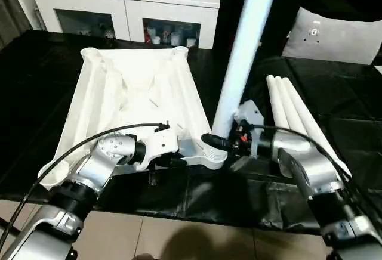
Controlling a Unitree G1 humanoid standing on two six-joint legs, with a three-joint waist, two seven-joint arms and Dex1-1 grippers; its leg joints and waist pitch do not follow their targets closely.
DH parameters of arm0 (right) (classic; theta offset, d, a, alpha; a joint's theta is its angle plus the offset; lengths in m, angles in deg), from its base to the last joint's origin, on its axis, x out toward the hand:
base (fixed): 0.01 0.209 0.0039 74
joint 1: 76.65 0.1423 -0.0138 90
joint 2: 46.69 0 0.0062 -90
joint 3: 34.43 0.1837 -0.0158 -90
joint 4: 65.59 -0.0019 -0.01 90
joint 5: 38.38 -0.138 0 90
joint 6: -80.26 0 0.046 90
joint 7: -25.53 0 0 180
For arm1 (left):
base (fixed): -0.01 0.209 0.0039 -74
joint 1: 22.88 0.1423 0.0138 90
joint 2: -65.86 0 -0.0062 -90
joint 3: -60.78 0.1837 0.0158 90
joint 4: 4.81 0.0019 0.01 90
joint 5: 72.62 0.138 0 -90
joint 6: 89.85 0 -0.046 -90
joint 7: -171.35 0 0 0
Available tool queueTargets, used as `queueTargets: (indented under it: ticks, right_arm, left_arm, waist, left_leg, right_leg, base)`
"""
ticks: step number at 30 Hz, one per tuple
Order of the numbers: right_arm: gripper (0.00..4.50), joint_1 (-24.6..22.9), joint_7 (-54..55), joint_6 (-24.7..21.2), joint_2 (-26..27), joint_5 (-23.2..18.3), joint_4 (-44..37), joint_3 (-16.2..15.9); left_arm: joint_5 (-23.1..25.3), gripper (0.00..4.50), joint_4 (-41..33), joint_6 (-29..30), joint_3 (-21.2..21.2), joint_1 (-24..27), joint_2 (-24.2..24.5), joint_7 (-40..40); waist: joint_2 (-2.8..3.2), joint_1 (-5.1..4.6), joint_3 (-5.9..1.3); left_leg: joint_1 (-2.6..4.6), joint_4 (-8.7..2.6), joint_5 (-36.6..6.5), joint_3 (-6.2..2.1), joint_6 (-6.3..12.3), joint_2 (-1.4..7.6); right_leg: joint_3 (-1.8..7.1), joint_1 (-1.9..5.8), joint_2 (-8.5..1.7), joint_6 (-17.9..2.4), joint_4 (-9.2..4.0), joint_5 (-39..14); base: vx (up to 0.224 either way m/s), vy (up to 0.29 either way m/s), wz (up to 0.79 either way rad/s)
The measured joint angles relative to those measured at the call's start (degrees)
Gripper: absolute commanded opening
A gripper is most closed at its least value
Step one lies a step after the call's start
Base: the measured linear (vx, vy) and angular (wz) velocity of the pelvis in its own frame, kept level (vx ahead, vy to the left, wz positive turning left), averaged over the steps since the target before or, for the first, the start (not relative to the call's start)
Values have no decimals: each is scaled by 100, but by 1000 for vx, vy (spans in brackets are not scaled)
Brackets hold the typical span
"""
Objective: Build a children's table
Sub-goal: Insert table leg to table base, then rotate leg to tighten
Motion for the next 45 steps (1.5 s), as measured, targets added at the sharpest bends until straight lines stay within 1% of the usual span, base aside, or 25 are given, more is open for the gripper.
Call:
queueTargets:
  ticks: [7, 9, 10, 12, 14, 15, 17, 19, 21, 23, 26, 33, 40, 41, 42, 43, 45]
  right_arm:
    - [188, 27, -11, -28, 27, -4, 47, 2]
    - [188, 3, 64, -72, 60, -4, 25, 14]
    - [188, -20, 233, -174, 124, -1, -52, 37]
    - [188, -169, 762, -419, 333, 13, -284, 158]
    - [188, -250, 1367, -756, 543, 64, -487, 282]
    - [188, -240, 1569, -868, 593, 110, -539, 308]
    - [188, -231, 1951, -1006, 706, 165, -573, 406]
    - [188, -197, 2387, -1118, 886, 281, -580, 504]
    - [188, -142, 2841, -1204, 1034, 382, -547, 593]
    - [188, -70, 3170, -1313, 1174, 452, -527, 651]
    - [188, -24, 3392, -1410, 1272, 474, -531, 663]
    - [188, 27, 3465, -1474, 1302, 475, -538, 683]
    - [188, 39, 3547, -1519, 1342, 474, -538, 689]
    - [223, 39, 3547, -1519, 1342, 473, -537, 689]
    - [244, 39, 3547, -1520, 1341, 472, -538, 690]
    - [258, 39, 3546, -1521, 1341, 471, -538, 690]
    - [260, 7, 3558, -1691, 1337, 470, -453, 684]
  left_arm:
    - [-34, 0, 105, -3, -3, -53, 1, -61]
    - [-51, 0, 36, 125, -30, -18, 5, -45]
    - [-57, 0, -110, 303, -79, 60, 4, 27]
    - [-69, 0, -502, 864, -204, 271, -108, 293]
    - [-59, 0, -1014, 1570, -320, 525, -293, 679]
    - [-55, 0, -1175, 1785, -325, 587, -372, 821]
    - [-42, 0, -1476, 2185, -345, 702, -577, 1149]
    - [124, 0, -1778, 2602, -391, 834, -855, 1558]
    - [283, 0, -2037, 3074, -362, 894, -1190, 1966]
    - [411, 0, -2186, 3402, -286, 901, -1401, 2270]
    - [457, 0, -2238, 3496, -180, 877, -1419, 2416]
    - [478, 0, -2406, 3668, -150, 877, -1353, 2477]
    - [494, 0, -2499, 3839, -117, 877, -1353, 2564]
    - [488, 0, -2499, 3839, -116, 877, -1352, 2569]
    - [483, 0, -2500, 3840, -115, 877, -1351, 2573]
    - [481, 0, -2500, 3840, -114, 877, -1349, 2575]
    - [469, 0, -2513, 3839, -110, 876, -1340, 2589]
  waist:
    - [-8, 0, -5]
    - [-7, -3, -6]
    - [-5, -6, -8]
    - [-2, -40, -8]
    - [-1, -103, -7]
    - [-1, -127, -6]
    - [2, -145, -5]
    - [3, -152, -5]
    - [0, -172, -5]
    - [-6, -176, -6]
    - [-19, -171, -12]
    - [-24, -186, -14]
    - [-30, -236, -10]
    - [-30, -240, -10]
    - [-29, -243, -10]
    - [-29, -253, -10]
    - [-34, -272, -7]
  left_leg:
    - [2, -2, 0, 0, 0, 0]
    - [5, -4, 0, 0, 0, 1]
    - [10, -7, 0, 0, -1, 0]
    - [33, -9, -1, 0, -2, 0]
    - [54, -9, -1, 1, -2, -3]
    - [56, -10, -1, 1, -2, -4]
    - [59, -18, -2, 0, -2, -2]
    - [61, -30, -2, 1, -2, -3]
    - [61, -39, -1, 0, -2, -3]
    - [61, -55, -1, 3, -2, -4]
    - [62, -62, -2, 3, -3, -4]
    - [53, -90, 2, 4, -8, -3]
    - [61, -92, 1, 3, -8, -4]
    - [61, -93, 1, 3, -8, -4]
    - [60, -93, 1, 3, -8, -5]
    - [60, -93, 1, 4, -8, -5]
    - [59, -95, 1, 3, -8, -5]
  right_leg:
    - [-1, -1, 0, 0, 3, 0]
    - [-1, -1, 0, 0, 2, 0]
    - [1, 0, 0, 0, 2, 0]
    - [4, -9, 2, 1, 1, -1]
    - [11, 2, 1, 38, -4, -22]
    - [7, -1, -4, 40, -10, -24]
    - [2, -6, -5, 43, -29, -25]
    - [4, -7, -5, 42, -41, -25]
    - [3, -8, -5, 42, -62, -24]
    - [2, -8, -4, 40, -78, -16]
    - [2, -9, -3, 48, -79, 7]
    - [3, -5, 4, 19, -85, 26]
    - [2, -15, 3, 52, -119, 15]
    - [2, -14, 3, 52, -122, 15]
    - [3, -14, 4, 52, -124, 16]
    - [3, -14, 4, 52, -124, 16]
    - [2, -15, 4, 51, -125, 19]
  base:
    - [0, 0, 0]
    - [0, 0, 0]
    - [0, 0, 0]
    - [0, 0, 0]
    - [0, 0, 0]
    - [0, 0, 0]
    - [0, 0, 0]
    - [0, 0, 0]
    - [0, 0, 0]
    - [0, 0, 0]
    - [0, 0, 0]
    - [0, 0, 0]
    - [0, 0, 0]
    - [0, 0, 0]
    - [0, 0, 0]
    - [0, 0, 0]
    - [0, 0, 0]
